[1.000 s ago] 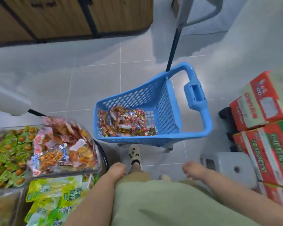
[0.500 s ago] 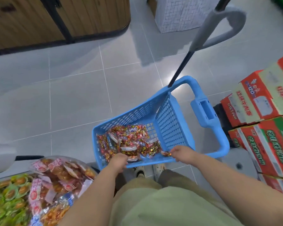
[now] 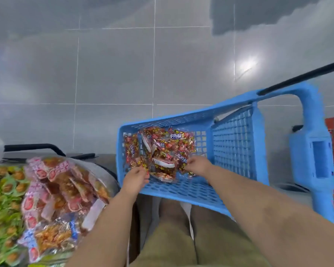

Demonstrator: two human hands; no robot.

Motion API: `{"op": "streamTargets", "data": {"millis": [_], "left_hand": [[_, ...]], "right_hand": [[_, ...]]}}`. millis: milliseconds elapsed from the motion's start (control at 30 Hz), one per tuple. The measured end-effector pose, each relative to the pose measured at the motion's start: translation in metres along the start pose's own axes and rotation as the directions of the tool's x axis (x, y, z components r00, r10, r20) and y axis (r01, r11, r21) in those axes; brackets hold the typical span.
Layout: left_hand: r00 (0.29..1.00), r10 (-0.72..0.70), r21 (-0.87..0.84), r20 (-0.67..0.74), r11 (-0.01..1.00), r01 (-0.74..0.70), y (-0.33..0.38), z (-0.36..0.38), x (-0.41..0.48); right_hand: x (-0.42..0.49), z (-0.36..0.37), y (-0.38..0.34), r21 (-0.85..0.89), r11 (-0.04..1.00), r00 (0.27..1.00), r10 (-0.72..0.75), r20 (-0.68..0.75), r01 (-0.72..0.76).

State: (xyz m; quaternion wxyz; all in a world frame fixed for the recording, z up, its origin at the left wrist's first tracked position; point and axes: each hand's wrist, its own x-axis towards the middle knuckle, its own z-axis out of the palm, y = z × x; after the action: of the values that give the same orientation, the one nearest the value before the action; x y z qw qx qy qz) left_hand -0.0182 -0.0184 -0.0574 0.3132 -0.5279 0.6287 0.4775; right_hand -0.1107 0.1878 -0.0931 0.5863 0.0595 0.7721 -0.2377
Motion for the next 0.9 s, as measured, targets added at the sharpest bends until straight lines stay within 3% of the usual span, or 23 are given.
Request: {"op": "streamTargets", "data": {"millis": [167, 333, 467, 633, 800, 900], "left_hand": [[0.999, -0.045, -0.048, 0.02, 0.998, 0.046, -0.002, 0.007, 0.03], [0.994, -0.112, -0.218, 0.015, 0.97, 0.112, -0.013, 0.012, 0.046], [0.993, -0.114, -0.324, 0.029, 0.939, 0.117, -0.008, 0.018, 0.049], [0.991, 0.091, -0.254, 0.1, 0.965, -0.063, 0.004, 0.023, 0.048], [0.905, 0.106, -0.25, 0.412, 0.968, 0.001, 0.024, 0.029, 0.052], [0.91, 0.077, -0.206, 0.408, 0.979, 0.009, 0.022, 0.03, 0.061]], "right_hand": [[0.053, 0.028, -0.001, -0.057, 0.997, 0.998, -0.058, -0.013, 0.057], [0.08, 0.053, 0.014, -0.008, 0.992, 0.991, -0.127, -0.049, 0.127], [0.075, 0.053, 0.017, 0.201, 0.962, 0.98, -0.167, -0.108, 0.186], [0.044, 0.014, 0.013, 0.51, 0.813, 0.957, -0.194, -0.218, 0.281], [0.032, -0.005, 0.003, 0.663, 0.715, 0.962, -0.272, -0.027, 0.221], [0.042, -0.007, 0.004, 0.743, 0.637, 0.967, -0.251, -0.053, 0.206]]}}
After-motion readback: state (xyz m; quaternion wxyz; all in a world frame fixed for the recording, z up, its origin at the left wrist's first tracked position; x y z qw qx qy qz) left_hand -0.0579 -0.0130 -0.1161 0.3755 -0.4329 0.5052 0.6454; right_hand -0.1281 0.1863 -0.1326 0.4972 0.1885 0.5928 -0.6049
